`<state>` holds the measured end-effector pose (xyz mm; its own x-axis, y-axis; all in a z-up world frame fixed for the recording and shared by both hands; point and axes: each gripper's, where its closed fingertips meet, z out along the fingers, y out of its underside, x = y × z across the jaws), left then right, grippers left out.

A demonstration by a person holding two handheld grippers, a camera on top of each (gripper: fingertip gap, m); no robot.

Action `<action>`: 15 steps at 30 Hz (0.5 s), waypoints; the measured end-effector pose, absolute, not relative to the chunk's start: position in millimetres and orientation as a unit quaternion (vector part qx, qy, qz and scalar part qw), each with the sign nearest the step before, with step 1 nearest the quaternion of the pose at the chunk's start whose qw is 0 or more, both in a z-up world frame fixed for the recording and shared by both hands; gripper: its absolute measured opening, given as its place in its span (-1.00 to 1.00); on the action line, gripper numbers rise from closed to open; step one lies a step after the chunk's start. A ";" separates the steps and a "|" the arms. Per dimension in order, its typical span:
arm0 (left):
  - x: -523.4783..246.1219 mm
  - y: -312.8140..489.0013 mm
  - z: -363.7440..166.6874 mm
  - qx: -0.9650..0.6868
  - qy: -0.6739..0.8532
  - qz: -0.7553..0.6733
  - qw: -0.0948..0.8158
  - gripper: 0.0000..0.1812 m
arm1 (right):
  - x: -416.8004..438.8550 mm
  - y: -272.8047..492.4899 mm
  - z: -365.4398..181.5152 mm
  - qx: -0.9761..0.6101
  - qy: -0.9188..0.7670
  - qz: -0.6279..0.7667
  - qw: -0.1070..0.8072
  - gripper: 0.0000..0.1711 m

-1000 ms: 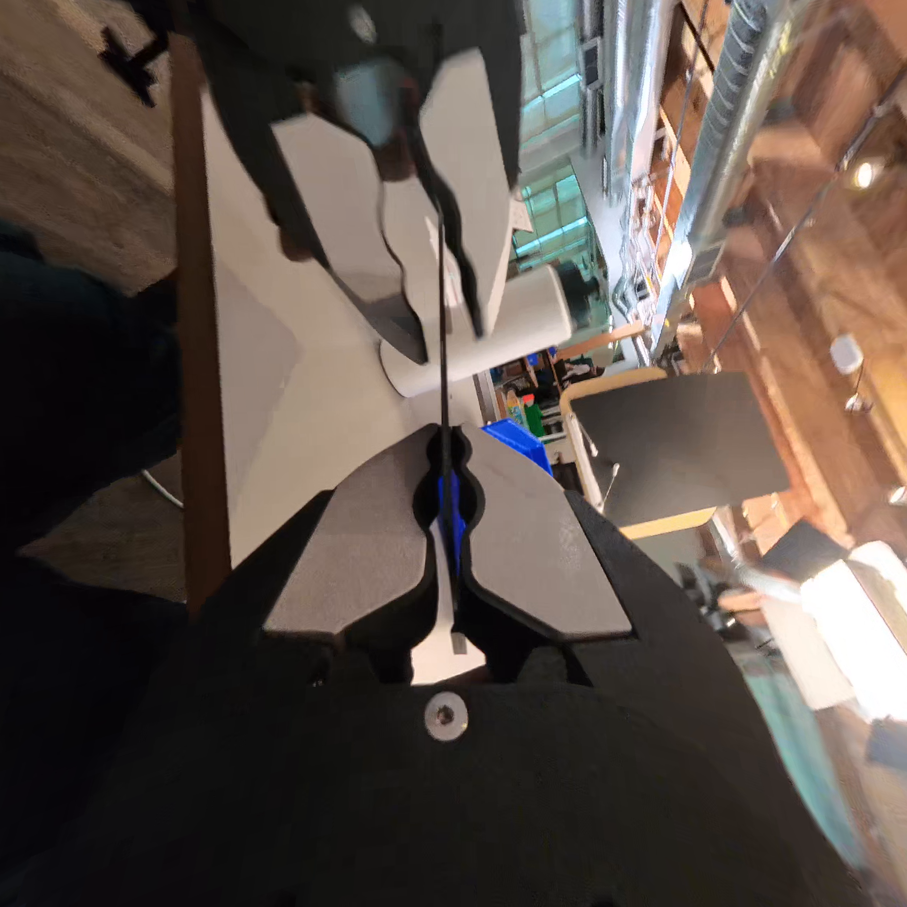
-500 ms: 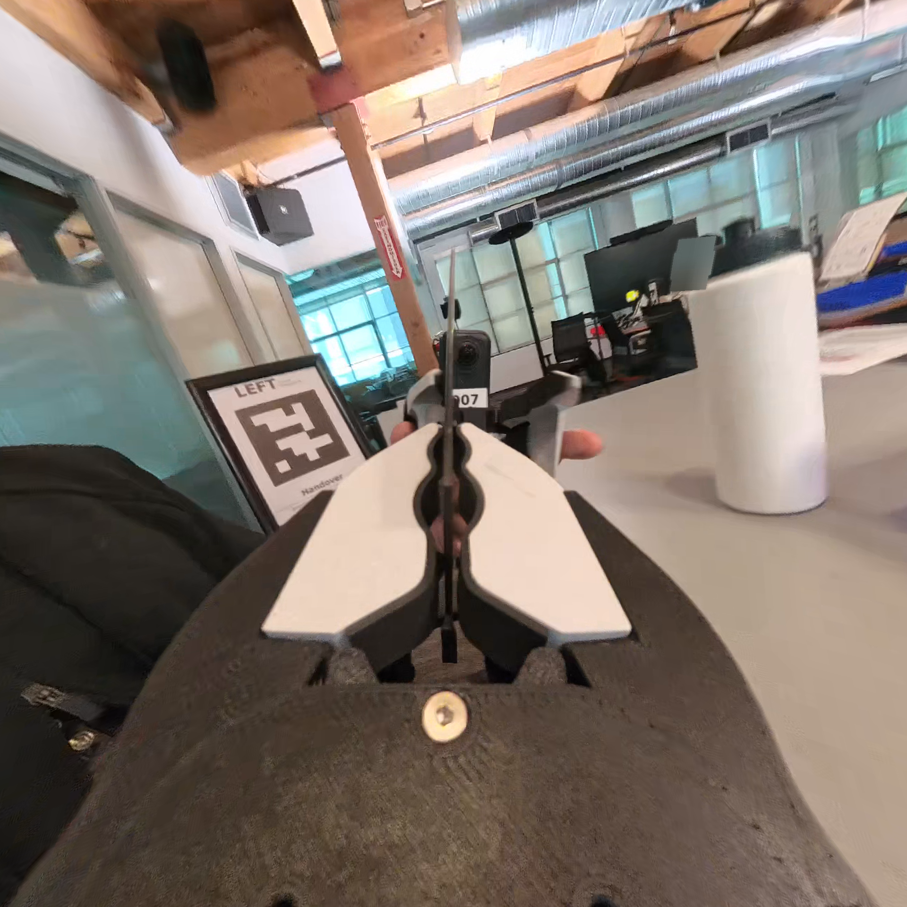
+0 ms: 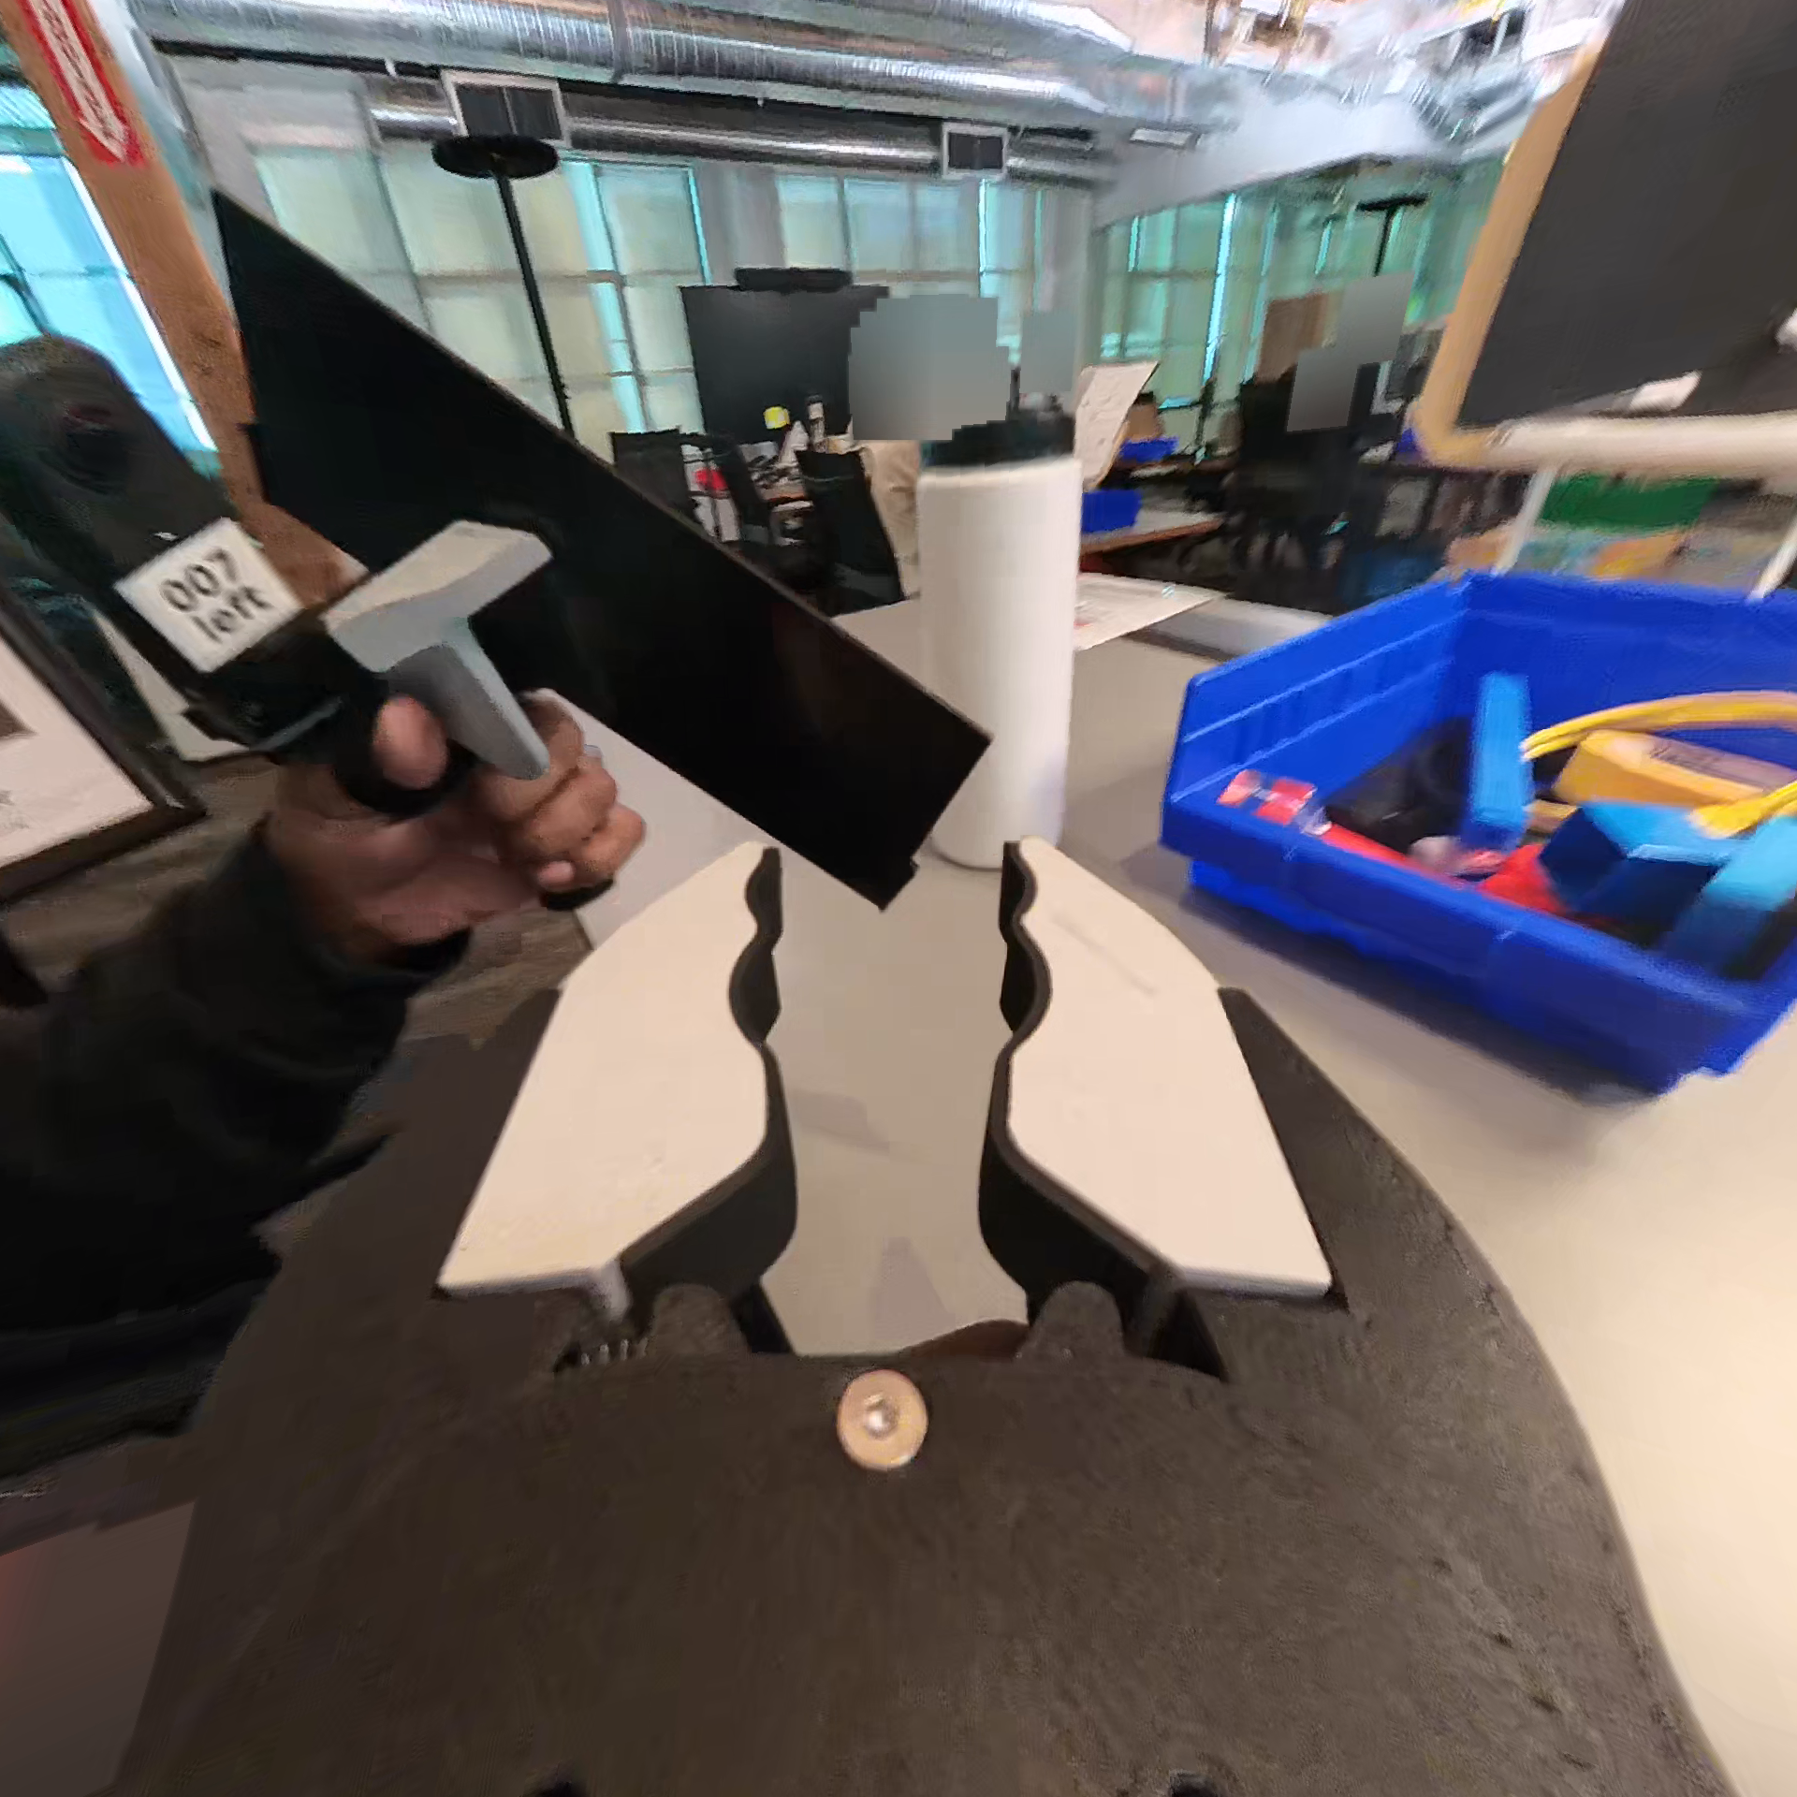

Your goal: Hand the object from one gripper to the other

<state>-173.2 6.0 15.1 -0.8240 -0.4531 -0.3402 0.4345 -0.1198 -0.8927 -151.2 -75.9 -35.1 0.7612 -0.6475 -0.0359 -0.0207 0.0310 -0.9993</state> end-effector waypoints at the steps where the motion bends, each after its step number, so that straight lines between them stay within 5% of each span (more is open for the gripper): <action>1: -177.6 5.3 16.7 0.013 0.594 -0.735 0.326 -0.97 | -153.6 -77.2 -30.4 -0.658 0.239 -0.263 0.664 -0.50; 9: -209.5 -9.3 8.8 0.213 0.572 -0.544 0.576 -0.98 | -185.9 -67.2 -7.3 -0.675 0.040 -0.514 0.528 -0.48; 15: -234.2 -26.8 -4.8 0.293 0.560 -0.527 0.569 -0.98 | -211.7 -54.4 4.7 -0.648 -0.065 -0.614 0.446 -0.44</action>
<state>-234.2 -26.8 -4.8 -0.1820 -0.2711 -0.9452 0.9266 0.2744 -0.2571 -211.7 -54.4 4.7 0.2375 -0.4643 0.8533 0.6322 -0.5930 -0.4986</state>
